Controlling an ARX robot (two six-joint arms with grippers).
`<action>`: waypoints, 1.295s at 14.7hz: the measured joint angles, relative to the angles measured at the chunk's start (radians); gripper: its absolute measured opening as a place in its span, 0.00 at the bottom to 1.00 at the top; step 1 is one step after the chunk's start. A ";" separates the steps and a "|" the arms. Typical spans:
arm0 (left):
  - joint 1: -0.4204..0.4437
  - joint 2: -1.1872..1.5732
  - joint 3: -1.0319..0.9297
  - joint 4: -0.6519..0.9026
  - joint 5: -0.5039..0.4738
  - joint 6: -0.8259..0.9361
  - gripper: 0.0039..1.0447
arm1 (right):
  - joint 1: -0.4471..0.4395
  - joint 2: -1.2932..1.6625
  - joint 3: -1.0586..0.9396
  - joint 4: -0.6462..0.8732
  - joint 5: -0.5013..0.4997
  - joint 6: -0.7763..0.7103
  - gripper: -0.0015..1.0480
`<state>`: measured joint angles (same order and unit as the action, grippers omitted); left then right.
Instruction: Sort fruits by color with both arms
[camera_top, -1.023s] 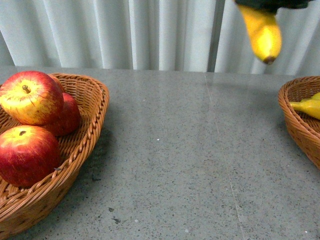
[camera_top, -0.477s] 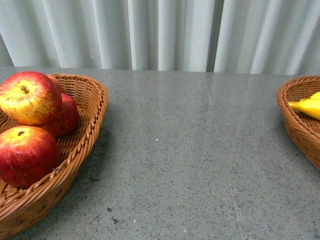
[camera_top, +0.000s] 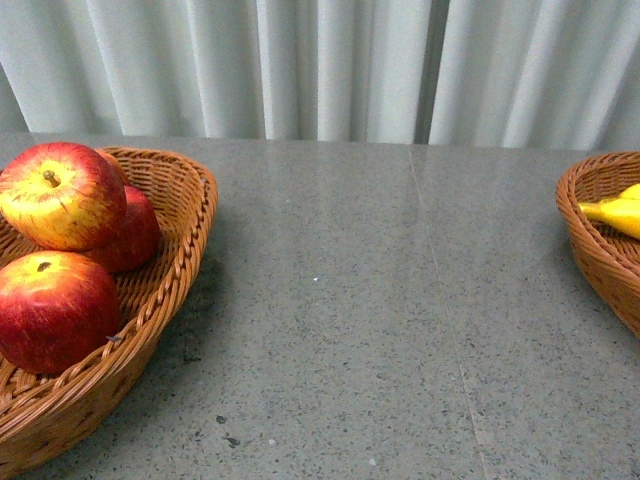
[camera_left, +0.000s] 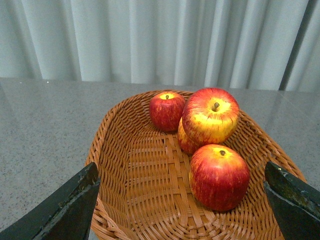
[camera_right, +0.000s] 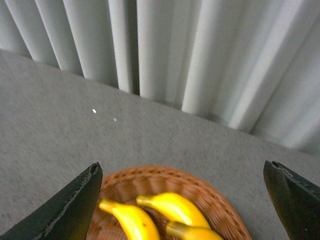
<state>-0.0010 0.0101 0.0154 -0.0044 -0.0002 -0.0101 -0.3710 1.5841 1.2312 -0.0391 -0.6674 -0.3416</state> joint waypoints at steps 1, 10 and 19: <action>0.000 0.000 0.000 0.000 0.000 0.000 0.94 | 0.018 -0.109 -0.108 0.145 -0.023 0.122 0.94; 0.000 0.000 0.000 0.000 0.000 0.000 0.94 | 0.087 -1.261 -1.081 0.226 0.373 0.332 0.02; 0.000 0.000 0.000 0.000 0.000 0.000 0.94 | 0.371 -1.542 -1.188 0.032 0.666 0.334 0.02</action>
<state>-0.0010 0.0101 0.0154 -0.0044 -0.0002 -0.0101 -0.0002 0.0418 0.0433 -0.0074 -0.0013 -0.0074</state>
